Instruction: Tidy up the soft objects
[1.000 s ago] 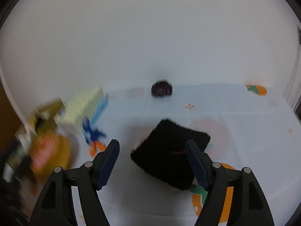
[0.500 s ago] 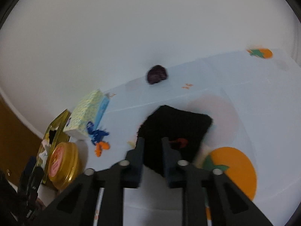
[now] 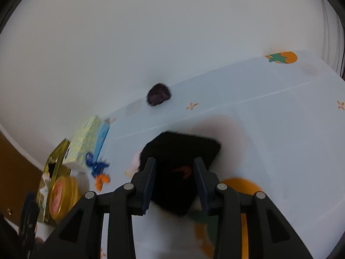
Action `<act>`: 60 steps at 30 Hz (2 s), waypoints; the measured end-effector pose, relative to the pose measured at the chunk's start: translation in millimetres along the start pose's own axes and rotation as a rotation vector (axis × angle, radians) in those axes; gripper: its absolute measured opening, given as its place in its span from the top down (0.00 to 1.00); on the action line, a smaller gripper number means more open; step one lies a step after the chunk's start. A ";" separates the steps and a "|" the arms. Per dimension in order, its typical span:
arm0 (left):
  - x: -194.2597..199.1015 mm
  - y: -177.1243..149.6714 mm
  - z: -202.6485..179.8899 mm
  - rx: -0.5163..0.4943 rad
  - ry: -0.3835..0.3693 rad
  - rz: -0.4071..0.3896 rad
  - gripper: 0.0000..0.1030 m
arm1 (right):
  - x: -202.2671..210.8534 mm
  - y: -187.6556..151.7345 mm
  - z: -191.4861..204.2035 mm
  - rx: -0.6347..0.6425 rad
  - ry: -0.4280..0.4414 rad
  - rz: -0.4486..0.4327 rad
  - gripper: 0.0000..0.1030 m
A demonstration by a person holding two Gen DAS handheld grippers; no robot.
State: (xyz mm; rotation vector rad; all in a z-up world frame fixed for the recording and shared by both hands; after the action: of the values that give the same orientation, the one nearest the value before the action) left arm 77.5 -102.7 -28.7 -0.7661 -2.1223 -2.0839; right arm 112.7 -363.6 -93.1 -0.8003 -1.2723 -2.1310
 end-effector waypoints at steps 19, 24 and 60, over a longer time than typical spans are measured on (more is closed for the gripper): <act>-32.8 2.3 -82.7 -0.103 -0.084 0.065 0.01 | 39.6 44.1 -25.8 -0.208 0.220 -0.168 0.94; -54.0 -2.1 -103.9 -0.101 -0.118 0.124 0.01 | 99.0 65.8 -34.2 -0.221 0.222 -0.374 0.94; -47.5 3.9 -97.2 -0.086 -0.201 0.127 0.93 | 116.0 46.0 1.4 -0.093 0.132 -0.452 0.94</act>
State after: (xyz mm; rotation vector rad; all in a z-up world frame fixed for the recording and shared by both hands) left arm 92.4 -209.6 -35.9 -1.1340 -2.0248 -2.1231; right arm 65.4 -397.5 17.4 -0.4231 -1.3920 -2.5635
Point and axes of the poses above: each gripper's, at about its wrist camera, not at the fingertips, and x roughly against the way its jaws point, z to its left, y to its top, the point moved 10 cm from there along -x, roughly the way its jaws point, and after that the axes turned 2 degrees about -y, right-handed, at the moved point
